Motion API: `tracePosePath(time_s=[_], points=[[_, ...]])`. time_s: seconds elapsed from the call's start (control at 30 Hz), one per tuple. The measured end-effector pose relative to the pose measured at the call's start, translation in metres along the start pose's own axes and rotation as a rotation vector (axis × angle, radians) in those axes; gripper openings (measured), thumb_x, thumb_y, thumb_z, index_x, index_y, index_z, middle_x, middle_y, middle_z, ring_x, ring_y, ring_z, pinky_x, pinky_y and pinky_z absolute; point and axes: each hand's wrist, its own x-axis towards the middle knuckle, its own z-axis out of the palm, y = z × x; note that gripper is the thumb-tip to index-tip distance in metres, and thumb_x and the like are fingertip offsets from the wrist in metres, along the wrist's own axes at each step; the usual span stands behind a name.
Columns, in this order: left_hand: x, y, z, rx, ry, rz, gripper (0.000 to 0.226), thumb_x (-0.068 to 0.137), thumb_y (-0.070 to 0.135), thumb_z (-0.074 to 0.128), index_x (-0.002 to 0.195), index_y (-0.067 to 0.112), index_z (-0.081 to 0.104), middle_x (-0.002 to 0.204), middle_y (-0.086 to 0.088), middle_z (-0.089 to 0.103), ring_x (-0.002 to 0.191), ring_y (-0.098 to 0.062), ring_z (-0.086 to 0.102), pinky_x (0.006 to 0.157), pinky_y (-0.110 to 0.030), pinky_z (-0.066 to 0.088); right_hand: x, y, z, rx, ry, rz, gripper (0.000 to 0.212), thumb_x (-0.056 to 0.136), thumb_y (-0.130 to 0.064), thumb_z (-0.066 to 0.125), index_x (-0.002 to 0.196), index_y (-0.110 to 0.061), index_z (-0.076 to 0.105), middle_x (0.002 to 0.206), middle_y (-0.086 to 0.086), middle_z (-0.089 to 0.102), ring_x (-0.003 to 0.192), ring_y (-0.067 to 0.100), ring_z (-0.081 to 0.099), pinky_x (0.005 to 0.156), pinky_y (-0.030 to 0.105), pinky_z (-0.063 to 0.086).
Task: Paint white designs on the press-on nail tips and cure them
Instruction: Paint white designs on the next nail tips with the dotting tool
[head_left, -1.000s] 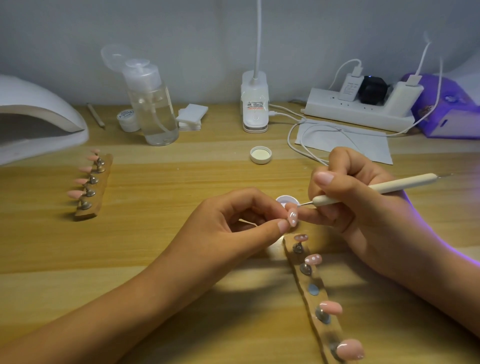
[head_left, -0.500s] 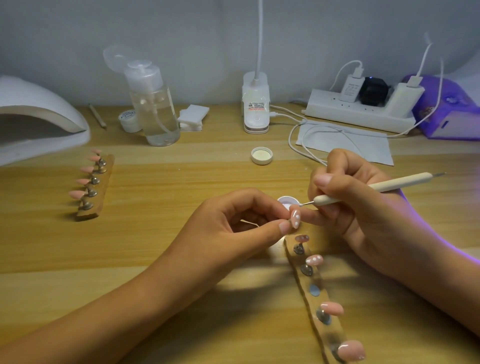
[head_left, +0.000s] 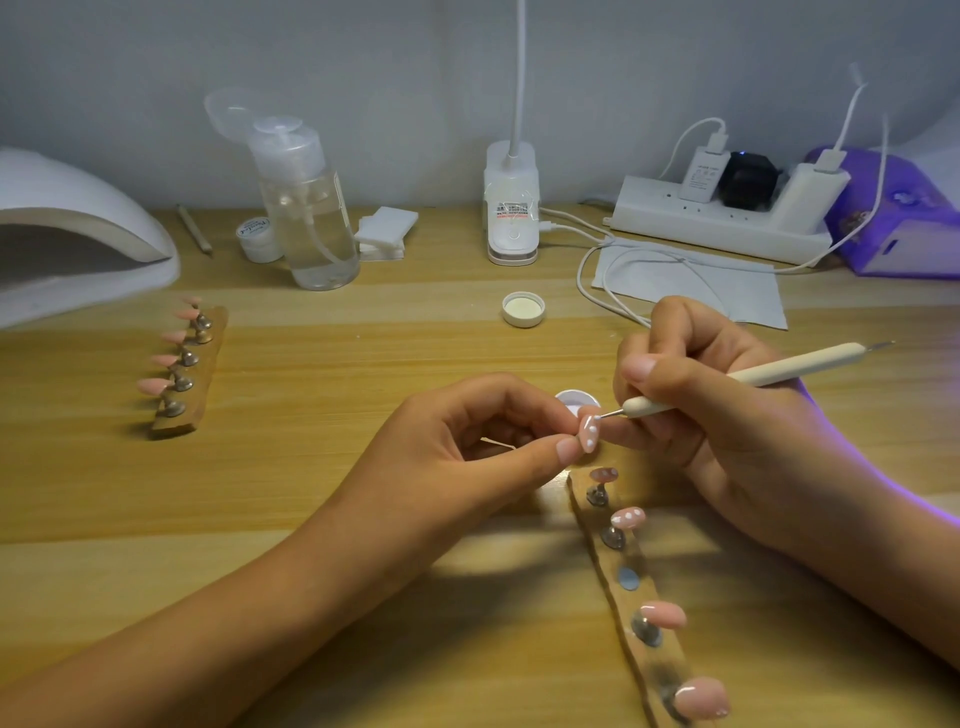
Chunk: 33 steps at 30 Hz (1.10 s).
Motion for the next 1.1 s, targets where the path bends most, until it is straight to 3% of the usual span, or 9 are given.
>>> tracePosePath(time_s=[0.2,0.57,0.73,0.93,1.1], points=[[0.0006,-0.0013,-0.0008,0.0,-0.002,0.011,0.01,0.075,0.028,0.075,0.085,0.025,0.074,0.085,0.005,0.073,0.078,-0.005,0.062,0.071,-0.018,0.05,0.0003,-0.0005,0.0004,0.02,0.009,0.008,0.027,0.071,-0.007,0.069,0.057,-0.02,0.05,0.057,-0.003,0.048,0.051,0.006,0.044,0.058,0.023,0.055],[-0.0002,-0.0005,-0.0011,0.001,-0.002,0.008,0.008,0.078,0.021,0.074,0.084,0.026,0.074,0.083,0.007,0.073,0.075,-0.002,0.061,0.067,-0.014,0.048,0.0001,0.0,-0.0007,0.015,-0.019,0.006,0.02,0.07,-0.017,0.068,0.059,-0.021,0.052,0.056,0.0,0.047,0.051,0.006,0.048,0.058,0.021,0.055],[-0.0007,-0.0007,-0.0015,0.006,-0.009,0.011,0.009,0.077,0.028,0.076,0.085,0.027,0.074,0.085,0.005,0.073,0.078,-0.004,0.062,0.07,-0.016,0.05,-0.0002,-0.0004,-0.0004,0.016,-0.026,0.006,0.019,0.069,-0.015,0.067,0.058,-0.021,0.052,0.057,0.0,0.048,0.051,0.006,0.047,0.057,0.021,0.055],[0.0003,0.0003,-0.0004,-0.004,0.0,0.009,0.008,0.077,0.02,0.073,0.083,0.024,0.074,0.081,0.008,0.072,0.074,-0.002,0.06,0.066,-0.013,0.047,-0.0007,-0.0019,0.0013,-0.012,-0.007,0.002,0.028,0.072,-0.004,0.067,0.056,-0.021,0.051,0.055,0.0,0.046,0.05,0.006,0.046,0.056,0.021,0.054],[0.0001,0.0001,-0.0004,0.005,0.001,0.008,0.008,0.077,0.019,0.073,0.084,0.023,0.074,0.081,0.007,0.072,0.074,-0.002,0.06,0.066,-0.013,0.047,-0.0005,-0.0025,0.0013,0.005,-0.008,0.005,0.022,0.069,-0.012,0.069,0.056,-0.021,0.053,0.056,0.0,0.047,0.051,0.006,0.047,0.056,0.021,0.054]])
